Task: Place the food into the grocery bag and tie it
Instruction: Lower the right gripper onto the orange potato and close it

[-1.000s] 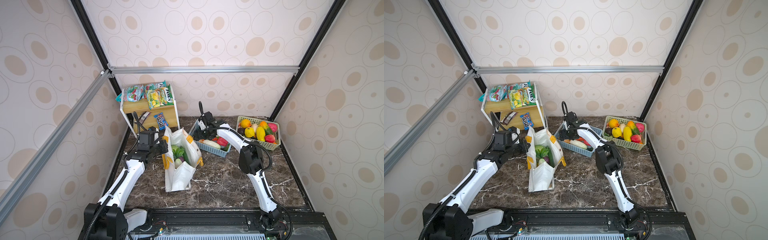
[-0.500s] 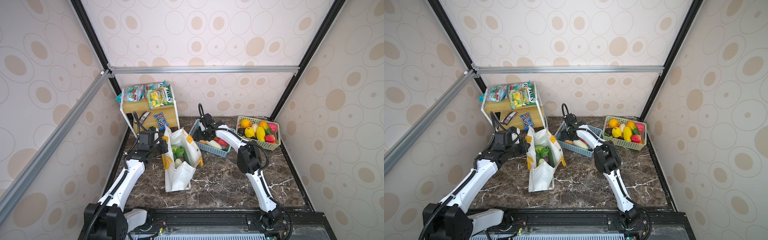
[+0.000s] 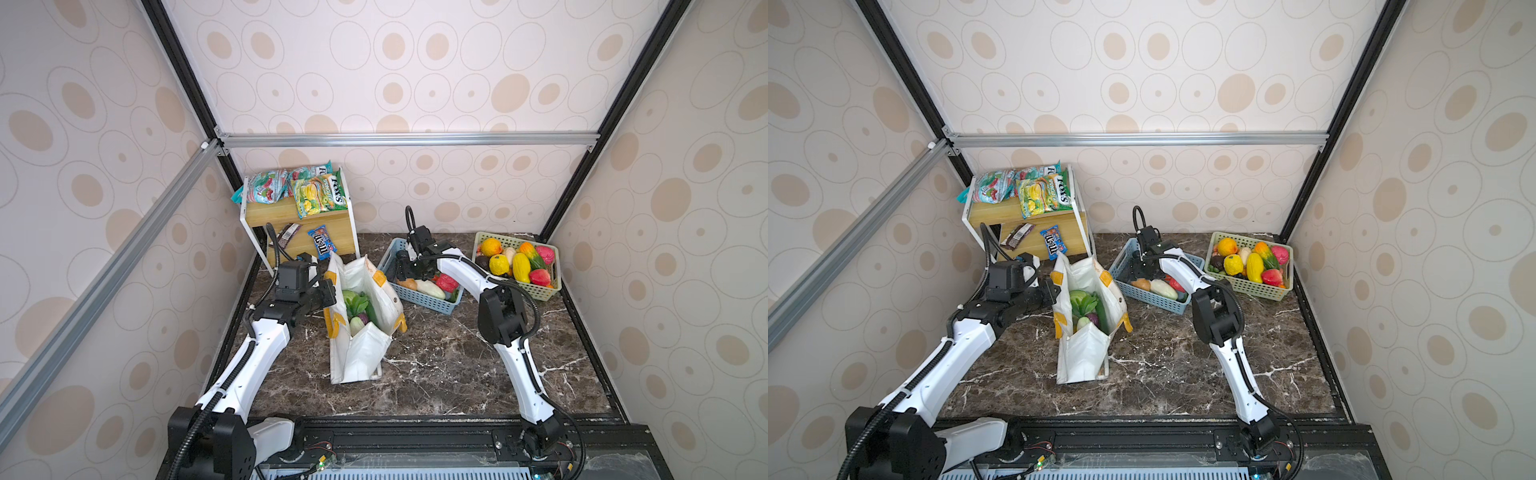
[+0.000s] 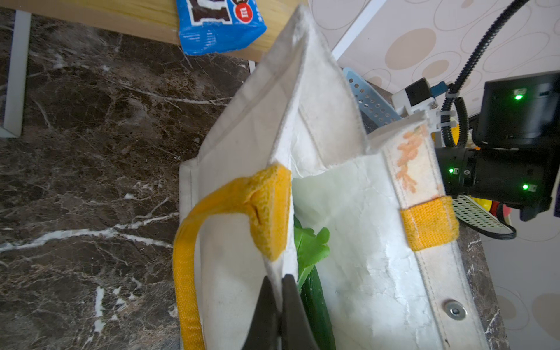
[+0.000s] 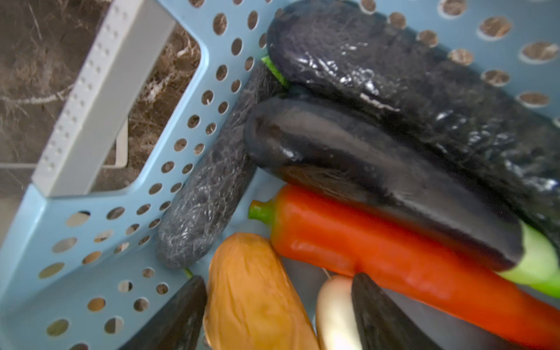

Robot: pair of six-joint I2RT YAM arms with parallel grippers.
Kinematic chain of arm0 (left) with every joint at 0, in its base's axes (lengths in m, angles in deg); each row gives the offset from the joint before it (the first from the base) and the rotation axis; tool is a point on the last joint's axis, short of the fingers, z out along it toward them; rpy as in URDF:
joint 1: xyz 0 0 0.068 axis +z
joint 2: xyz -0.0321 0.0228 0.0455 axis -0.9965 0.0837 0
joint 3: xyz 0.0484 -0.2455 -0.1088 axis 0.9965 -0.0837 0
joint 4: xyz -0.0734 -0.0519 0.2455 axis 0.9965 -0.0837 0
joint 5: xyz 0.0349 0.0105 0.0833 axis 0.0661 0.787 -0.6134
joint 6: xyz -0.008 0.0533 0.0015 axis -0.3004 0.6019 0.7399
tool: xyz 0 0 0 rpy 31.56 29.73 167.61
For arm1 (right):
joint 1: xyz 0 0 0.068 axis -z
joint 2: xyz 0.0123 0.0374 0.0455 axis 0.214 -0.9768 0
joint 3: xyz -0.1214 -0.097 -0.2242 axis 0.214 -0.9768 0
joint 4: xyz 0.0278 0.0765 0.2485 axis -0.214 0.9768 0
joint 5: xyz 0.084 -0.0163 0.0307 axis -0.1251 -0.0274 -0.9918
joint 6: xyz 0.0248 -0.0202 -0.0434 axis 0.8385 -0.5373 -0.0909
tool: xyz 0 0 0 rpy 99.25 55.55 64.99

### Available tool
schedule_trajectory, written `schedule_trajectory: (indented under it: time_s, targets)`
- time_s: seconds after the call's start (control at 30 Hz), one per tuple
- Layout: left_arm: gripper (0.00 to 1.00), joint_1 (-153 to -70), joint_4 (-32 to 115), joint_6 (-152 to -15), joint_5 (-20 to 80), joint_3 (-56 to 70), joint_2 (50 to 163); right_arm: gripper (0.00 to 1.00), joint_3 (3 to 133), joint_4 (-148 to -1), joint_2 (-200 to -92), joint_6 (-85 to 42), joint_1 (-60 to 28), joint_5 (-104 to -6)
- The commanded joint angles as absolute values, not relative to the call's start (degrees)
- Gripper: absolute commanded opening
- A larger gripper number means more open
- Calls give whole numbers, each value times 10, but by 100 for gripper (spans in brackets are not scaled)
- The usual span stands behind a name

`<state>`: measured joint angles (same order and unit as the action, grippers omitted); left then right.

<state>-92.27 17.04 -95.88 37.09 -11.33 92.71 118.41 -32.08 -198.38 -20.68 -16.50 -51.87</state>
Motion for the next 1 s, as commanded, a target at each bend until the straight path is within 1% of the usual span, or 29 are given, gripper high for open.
schedule_trajectory:
  time_s: [0.0, 0.13, 0.27, 0.37, 0.53, 0.7, 0.83, 0.97]
  targets:
    - [0, -919, 177, -963, 369, -93, 917, 80, 1170, -299, -1952, -238, -167, -556]
    - [0, -919, 176, -966, 368, -95, 914, 82, 1157, -298, -1946, -258, -167, -576]
    - [0, -919, 177, -969, 369, -91, 915, 83, 1145, -289, -1940, -270, -167, -571]
    - [0, -919, 183, -972, 369, -94, 914, 80, 1139, -286, -1939, -273, -167, -575]
    - [0, -920, 194, -977, 371, -106, 909, 73, 1131, -292, -1940, -265, -167, -592]
    - [0, -919, 196, -977, 371, -106, 907, 58, 1128, -301, -1941, -263, -167, -596]
    - [0, -919, 198, -975, 370, -106, 909, 53, 1132, -304, -1940, -257, -167, -599]
    - [0, -920, 202, -976, 373, -107, 907, 44, 1132, -306, -1934, -250, -167, -596]
